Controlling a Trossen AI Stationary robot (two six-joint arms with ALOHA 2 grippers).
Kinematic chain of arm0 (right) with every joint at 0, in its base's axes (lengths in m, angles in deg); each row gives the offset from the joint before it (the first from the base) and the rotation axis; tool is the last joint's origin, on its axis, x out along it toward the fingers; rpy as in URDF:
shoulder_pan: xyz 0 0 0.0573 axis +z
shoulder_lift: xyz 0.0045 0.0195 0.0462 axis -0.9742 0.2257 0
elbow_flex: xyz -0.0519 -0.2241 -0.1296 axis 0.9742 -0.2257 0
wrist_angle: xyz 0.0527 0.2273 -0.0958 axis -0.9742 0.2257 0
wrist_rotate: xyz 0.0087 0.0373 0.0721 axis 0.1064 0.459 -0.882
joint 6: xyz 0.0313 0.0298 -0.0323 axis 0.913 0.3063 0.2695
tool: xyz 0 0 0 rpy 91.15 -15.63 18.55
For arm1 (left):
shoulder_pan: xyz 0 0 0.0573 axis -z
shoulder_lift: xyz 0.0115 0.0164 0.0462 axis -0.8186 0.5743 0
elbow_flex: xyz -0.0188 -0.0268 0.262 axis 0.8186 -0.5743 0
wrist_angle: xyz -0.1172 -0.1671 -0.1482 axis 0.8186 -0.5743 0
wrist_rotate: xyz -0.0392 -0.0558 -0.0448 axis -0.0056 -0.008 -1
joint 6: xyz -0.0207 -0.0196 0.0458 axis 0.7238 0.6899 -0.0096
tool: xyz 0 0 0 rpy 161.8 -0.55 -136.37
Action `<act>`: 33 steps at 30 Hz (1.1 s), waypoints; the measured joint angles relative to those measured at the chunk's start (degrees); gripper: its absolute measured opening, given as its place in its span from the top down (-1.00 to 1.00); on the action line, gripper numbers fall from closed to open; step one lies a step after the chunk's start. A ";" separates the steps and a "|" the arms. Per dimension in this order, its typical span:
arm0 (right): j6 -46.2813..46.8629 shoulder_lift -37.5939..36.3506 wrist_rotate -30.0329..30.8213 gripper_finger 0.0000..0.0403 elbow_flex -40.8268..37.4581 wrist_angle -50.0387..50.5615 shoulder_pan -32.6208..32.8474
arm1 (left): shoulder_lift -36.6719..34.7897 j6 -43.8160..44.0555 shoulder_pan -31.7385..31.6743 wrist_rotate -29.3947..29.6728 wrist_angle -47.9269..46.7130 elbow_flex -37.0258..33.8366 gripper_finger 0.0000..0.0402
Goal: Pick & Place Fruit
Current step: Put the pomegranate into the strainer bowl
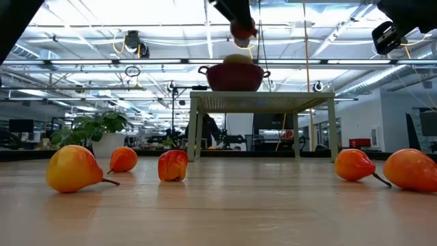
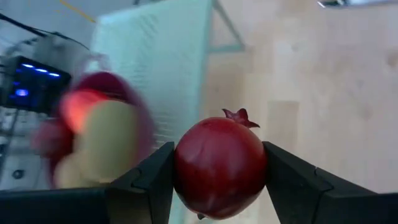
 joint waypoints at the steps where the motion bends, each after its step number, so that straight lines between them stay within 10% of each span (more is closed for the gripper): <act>1: 0.00 0.00 0.00 0.98 0.00 0.00 0.02 | 0.00 -0.24 -0.40 0.77 -0.45 1.29 -0.03; 17: -0.02 0.00 0.02 0.98 -0.02 0.06 0.00 | -4.38 -7.68 -10.04 6.74 3.25 3.31 -0.03; 33: -0.02 0.00 0.04 0.98 -0.02 0.02 0.00 | -4.62 -6.09 -23.61 -13.87 7.55 3.30 -0.03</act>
